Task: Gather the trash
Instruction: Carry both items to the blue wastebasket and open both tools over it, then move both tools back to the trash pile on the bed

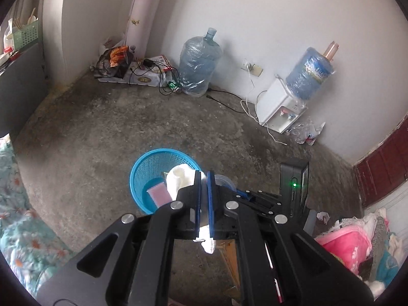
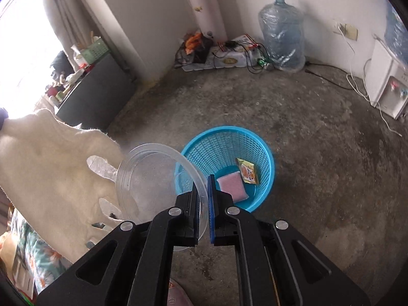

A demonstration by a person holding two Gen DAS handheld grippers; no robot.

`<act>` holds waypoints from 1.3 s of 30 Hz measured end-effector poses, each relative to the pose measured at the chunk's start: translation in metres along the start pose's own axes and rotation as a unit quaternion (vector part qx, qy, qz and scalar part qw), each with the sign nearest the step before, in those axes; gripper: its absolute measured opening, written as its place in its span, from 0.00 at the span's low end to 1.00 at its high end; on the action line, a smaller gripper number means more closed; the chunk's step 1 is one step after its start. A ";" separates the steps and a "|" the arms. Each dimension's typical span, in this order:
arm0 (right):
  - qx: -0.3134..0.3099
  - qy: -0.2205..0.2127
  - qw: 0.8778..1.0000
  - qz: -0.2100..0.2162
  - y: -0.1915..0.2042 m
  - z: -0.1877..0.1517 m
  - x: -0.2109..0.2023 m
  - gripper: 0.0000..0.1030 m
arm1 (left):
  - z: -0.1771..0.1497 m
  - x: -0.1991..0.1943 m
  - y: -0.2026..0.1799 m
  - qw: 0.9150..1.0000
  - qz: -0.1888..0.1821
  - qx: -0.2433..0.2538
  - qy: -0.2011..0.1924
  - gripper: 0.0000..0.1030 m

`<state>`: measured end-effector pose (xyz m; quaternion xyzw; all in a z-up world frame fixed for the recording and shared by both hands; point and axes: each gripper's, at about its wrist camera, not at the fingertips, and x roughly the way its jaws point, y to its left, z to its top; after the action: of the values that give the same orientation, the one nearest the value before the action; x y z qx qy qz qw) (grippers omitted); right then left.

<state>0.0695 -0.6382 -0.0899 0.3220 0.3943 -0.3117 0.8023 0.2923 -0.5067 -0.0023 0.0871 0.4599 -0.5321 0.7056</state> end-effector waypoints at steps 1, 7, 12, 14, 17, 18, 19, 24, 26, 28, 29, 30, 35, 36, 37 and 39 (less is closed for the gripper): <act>0.009 0.006 1.000 -0.003 -0.008 0.004 0.012 0.06 | 0.004 0.017 0.000 1.000 0.005 0.004 0.002 0.03; 0.058 0.030 0.998 -0.019 -0.043 0.021 0.082 0.17 | 0.014 0.114 0.024 0.997 0.042 -0.038 0.051 0.44; 0.075 0.040 0.996 -0.016 -0.052 0.011 0.114 0.35 | -0.002 0.122 0.055 0.993 0.042 -0.100 0.055 0.45; 0.072 0.037 0.997 -0.008 -0.052 0.004 0.113 0.35 | -0.005 0.113 0.060 0.993 0.048 -0.092 0.054 0.45; 0.041 0.024 0.999 -0.005 -0.036 -0.004 0.098 0.35 | -0.006 0.085 0.062 0.994 0.054 -0.078 0.050 0.45; 0.030 0.019 0.999 -0.003 -0.030 -0.006 0.091 0.35 | -0.005 0.071 0.061 0.995 0.054 -0.075 0.045 0.45; 0.019 0.014 1.000 0.001 -0.025 -0.006 0.083 0.35 | -0.006 0.057 0.062 0.995 0.051 -0.074 0.042 0.45; -0.038 -0.025 0.998 0.033 0.017 -0.006 0.023 0.46 | -0.021 -0.043 0.067 0.996 0.042 -0.077 0.026 0.51; -0.060 -0.043 0.996 0.056 0.036 -0.006 -0.005 0.50 | -0.035 -0.097 0.074 0.995 0.055 -0.079 0.012 0.53; -0.078 -0.054 0.992 0.080 0.056 -0.008 -0.030 0.51 | -0.052 -0.155 0.084 0.993 0.076 -0.092 -0.012 0.56; -0.087 -0.057 0.990 0.095 0.065 -0.009 -0.041 0.51 | -0.062 -0.184 0.089 0.991 0.086 -0.102 -0.027 0.56; -0.097 -0.057 0.987 0.112 0.076 -0.010 -0.053 0.51 | -0.072 -0.212 0.095 0.988 0.095 -0.113 -0.044 0.57; -0.152 -0.040 0.964 0.214 0.134 -0.022 -0.105 0.55 | -0.141 -0.348 0.118 0.966 0.145 -0.163 -0.142 0.60; -0.165 -0.032 0.958 0.233 0.146 -0.027 -0.114 0.55 | -0.154 -0.366 0.122 0.961 0.151 -0.171 -0.156 0.60; -0.179 -0.024 0.952 0.248 0.160 -0.032 -0.122 0.56 | -0.169 -0.384 0.126 0.956 0.154 -0.181 -0.169 0.60; -0.207 -0.004 0.938 0.278 0.188 -0.044 -0.135 0.56 | -0.199 -0.410 0.134 0.947 0.158 -0.202 -0.192 0.60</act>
<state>0.1258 -0.4589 0.0521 0.2446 0.3413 0.0108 0.9075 0.2888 -0.0536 0.1412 -0.0893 0.3943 -0.3165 0.8582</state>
